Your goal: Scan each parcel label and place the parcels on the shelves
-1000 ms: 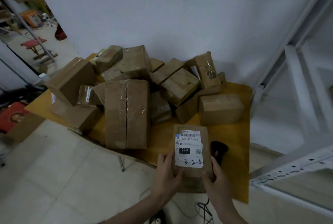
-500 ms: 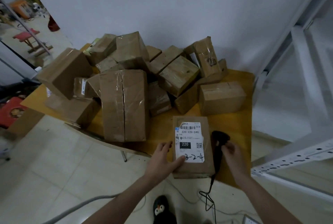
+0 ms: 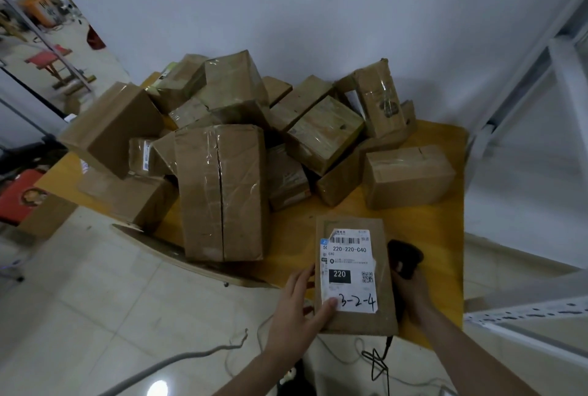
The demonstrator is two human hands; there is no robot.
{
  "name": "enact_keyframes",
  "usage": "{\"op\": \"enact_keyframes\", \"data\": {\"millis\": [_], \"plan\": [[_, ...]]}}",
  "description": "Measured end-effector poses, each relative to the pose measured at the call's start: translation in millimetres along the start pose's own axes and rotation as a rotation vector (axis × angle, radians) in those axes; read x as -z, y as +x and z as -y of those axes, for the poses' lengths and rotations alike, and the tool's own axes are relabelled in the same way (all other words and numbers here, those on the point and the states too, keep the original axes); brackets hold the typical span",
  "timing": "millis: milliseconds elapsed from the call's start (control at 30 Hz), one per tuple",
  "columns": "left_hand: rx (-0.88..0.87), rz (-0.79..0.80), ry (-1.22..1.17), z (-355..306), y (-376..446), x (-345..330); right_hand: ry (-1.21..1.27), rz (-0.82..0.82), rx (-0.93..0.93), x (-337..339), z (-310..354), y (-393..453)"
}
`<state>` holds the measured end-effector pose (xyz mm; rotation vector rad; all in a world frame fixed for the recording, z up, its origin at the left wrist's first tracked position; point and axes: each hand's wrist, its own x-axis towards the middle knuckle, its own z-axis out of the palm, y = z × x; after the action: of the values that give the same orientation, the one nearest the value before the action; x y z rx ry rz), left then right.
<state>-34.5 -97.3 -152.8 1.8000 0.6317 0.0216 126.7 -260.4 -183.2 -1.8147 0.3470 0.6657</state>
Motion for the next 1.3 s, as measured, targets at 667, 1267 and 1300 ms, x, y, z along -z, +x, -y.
{"op": "enact_keyframes", "data": {"millis": [667,1267,1300], "plan": [[-0.068,-0.056,0.029,6,0,-6,-0.223,0.202,0.11,1,116,-192],[-0.065,-0.024,-0.005,5,0,-5,-0.153,0.069,0.196,-1,104,-156],[-0.062,-0.023,-0.011,6,0,-5,-0.14,0.02,0.189,6,98,-146]]}}
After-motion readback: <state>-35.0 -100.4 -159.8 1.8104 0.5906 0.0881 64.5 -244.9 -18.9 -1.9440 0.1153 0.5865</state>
